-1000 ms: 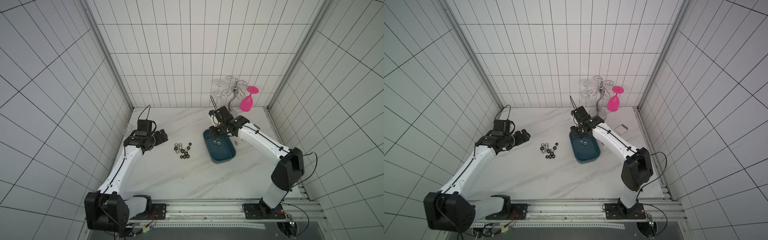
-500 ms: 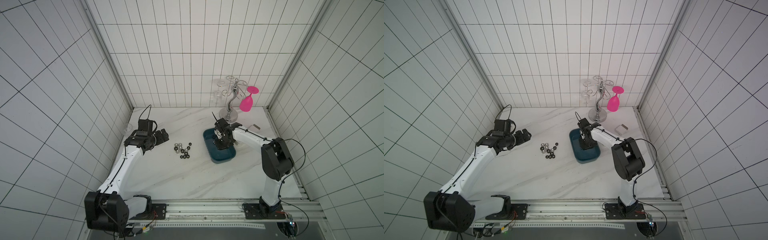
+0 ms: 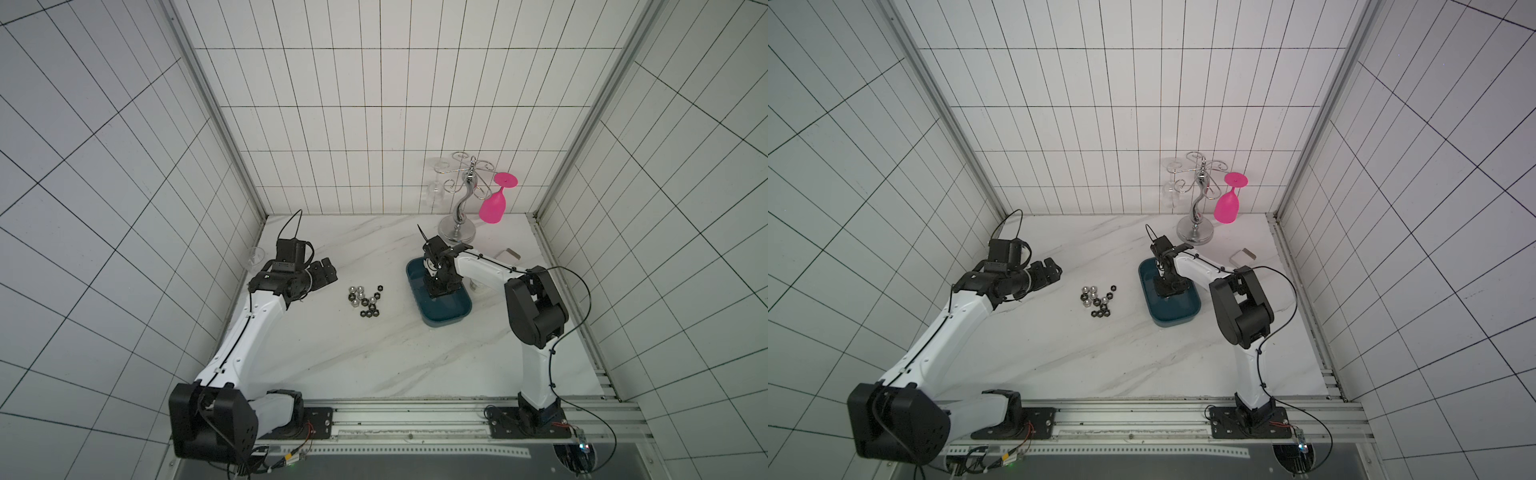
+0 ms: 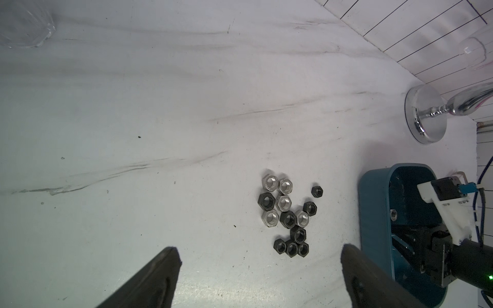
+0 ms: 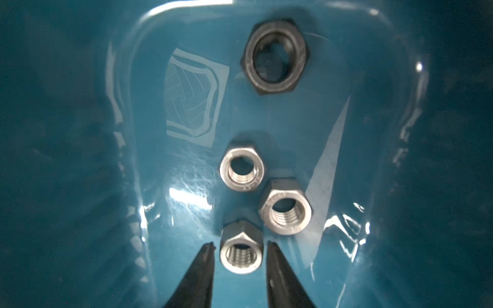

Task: Put the nuts on the desktop into the storage box
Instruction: Place the nut in the storage box, then pick up the nut from the center of the board.

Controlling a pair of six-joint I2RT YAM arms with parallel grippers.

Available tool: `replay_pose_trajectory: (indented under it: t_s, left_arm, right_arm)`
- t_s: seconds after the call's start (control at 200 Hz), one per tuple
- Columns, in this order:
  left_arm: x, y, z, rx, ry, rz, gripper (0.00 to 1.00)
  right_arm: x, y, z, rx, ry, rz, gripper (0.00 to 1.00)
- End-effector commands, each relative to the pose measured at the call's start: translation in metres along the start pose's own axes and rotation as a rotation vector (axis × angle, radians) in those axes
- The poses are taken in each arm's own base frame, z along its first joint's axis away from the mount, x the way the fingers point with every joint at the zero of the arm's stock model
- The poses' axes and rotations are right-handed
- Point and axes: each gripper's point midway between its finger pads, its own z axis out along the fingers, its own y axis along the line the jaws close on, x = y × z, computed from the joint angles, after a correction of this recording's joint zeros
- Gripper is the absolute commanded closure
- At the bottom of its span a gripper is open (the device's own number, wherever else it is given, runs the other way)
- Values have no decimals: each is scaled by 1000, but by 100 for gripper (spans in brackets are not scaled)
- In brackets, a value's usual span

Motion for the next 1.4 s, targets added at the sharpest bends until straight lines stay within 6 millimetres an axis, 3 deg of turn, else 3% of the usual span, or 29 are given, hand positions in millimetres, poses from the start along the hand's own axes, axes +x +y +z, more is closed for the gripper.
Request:
replay_pose_trajectory:
  t_s: [0.0,0.095,0.205,0.32,0.445,0.575,0.735,1.084,1.399]
  left_arm:
    - [-2,0,0,-3,-11,11,2]
    - [-3,0,-2,-2,-16,12,2]
    - [-4,-1,-4,1,-23,13,2]
    - [-3,0,-3,0,-22,6,2]
    - [-2,0,-2,-1,-21,-3,2]
    - [-1,2,-2,-3,-23,-11,2]
    - [-2,5,-5,-17,-30,-12,2]
    - [-7,11,-11,-45,-56,-5,2]
    - [-7,19,-16,-79,-61,8,2]
  right_arm:
    - [-8,-7,-8,26,-12,0,55]
    - [-16,-4,-29,18,-59,-2,54]
    - [-24,8,-68,-23,-153,-14,53]
    - [-25,44,-108,-91,-272,-121,51]
    - [-9,94,-122,-146,-290,-264,50]
    - [12,138,-108,-203,-240,-362,49]
    - [28,168,-75,-208,-162,-423,47]
    - [33,189,-7,-138,-29,-491,45]
    - [28,204,16,-114,9,-533,45]
